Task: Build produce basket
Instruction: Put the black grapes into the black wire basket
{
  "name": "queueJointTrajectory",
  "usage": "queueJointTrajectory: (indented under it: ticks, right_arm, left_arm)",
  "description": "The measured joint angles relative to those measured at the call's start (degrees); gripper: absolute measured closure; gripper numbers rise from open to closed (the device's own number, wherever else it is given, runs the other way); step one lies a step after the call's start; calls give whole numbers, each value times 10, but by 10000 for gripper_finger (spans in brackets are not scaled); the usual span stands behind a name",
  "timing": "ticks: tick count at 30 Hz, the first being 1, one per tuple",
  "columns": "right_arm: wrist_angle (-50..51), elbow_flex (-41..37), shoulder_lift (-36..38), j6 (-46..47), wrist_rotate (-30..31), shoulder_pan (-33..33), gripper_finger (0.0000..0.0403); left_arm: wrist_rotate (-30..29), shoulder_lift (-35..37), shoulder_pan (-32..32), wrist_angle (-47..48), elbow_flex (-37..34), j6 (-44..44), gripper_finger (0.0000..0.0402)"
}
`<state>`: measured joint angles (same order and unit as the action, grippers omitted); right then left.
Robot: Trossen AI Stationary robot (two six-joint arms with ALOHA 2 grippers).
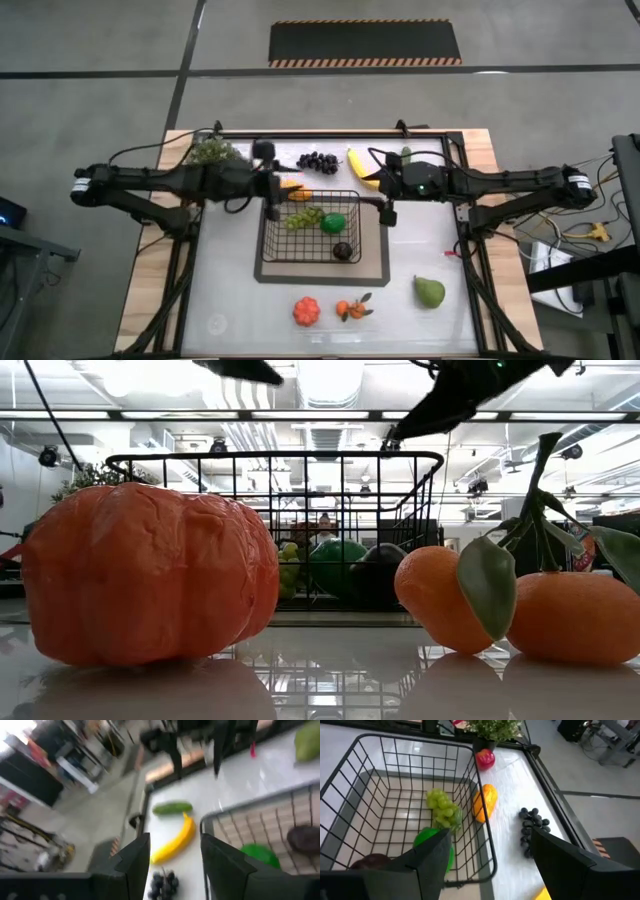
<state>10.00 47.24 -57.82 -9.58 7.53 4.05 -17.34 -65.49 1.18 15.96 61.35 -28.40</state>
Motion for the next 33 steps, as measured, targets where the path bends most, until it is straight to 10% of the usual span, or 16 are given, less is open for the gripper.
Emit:
queueJointTrajectory:
  ticks: [19,33]
  right_arm:
    - [-104,-133,105,22,-2,0,149]
    - [-139,-160,104,30,-2,0,107]
  left_arm:
    - [245,-268,233,130,200,-50,242]
    - [262,-396,273,136,250,-82,242]
